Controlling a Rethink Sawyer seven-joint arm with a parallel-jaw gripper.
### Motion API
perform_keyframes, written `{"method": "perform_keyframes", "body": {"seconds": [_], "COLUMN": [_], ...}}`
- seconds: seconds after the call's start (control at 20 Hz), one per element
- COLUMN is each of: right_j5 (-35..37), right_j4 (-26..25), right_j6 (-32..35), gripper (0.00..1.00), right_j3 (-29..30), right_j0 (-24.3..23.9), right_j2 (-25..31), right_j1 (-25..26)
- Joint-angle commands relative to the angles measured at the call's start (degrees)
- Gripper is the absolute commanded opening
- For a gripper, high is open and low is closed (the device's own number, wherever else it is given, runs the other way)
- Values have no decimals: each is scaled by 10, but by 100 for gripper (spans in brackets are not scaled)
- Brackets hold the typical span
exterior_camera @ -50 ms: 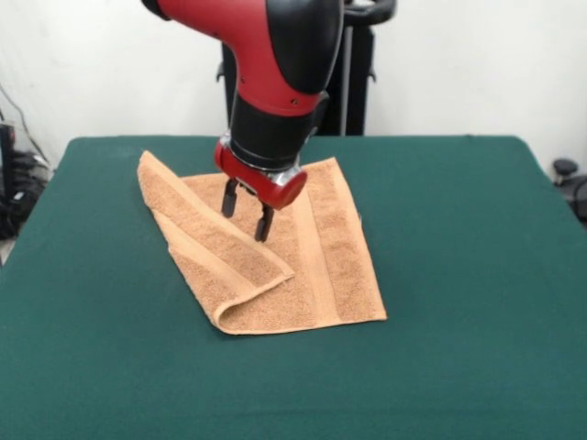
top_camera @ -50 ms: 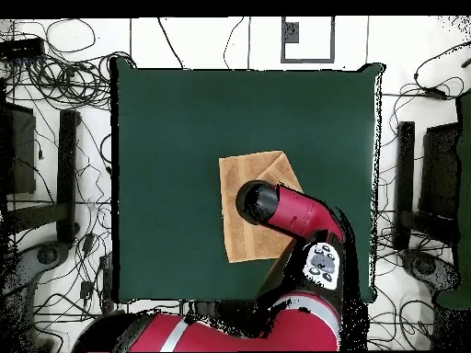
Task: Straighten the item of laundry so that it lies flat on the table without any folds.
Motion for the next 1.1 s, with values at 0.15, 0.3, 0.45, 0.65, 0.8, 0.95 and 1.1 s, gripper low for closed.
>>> {"method": "perform_keyframes", "body": {"seconds": [0.15,0.3,0.45,0.65,0.8,0.95,1.1], "right_j5": [-34,-34,-32,-35,-35,-37,-35], "right_j4": [-30,-33,-35,-39,-41,-45,-48], "right_j6": [38,38,38,40,40,42,42], "gripper": [100,100,100,100,100,100,100], "right_j3": [28,28,25,21,20,20,18], "right_j0": [-10,-13,-14,-16,-16,-18,-22], "right_j2": [78,78,76,72,70,69,69], "right_j1": [38,37,38,42,43,43,42]}}
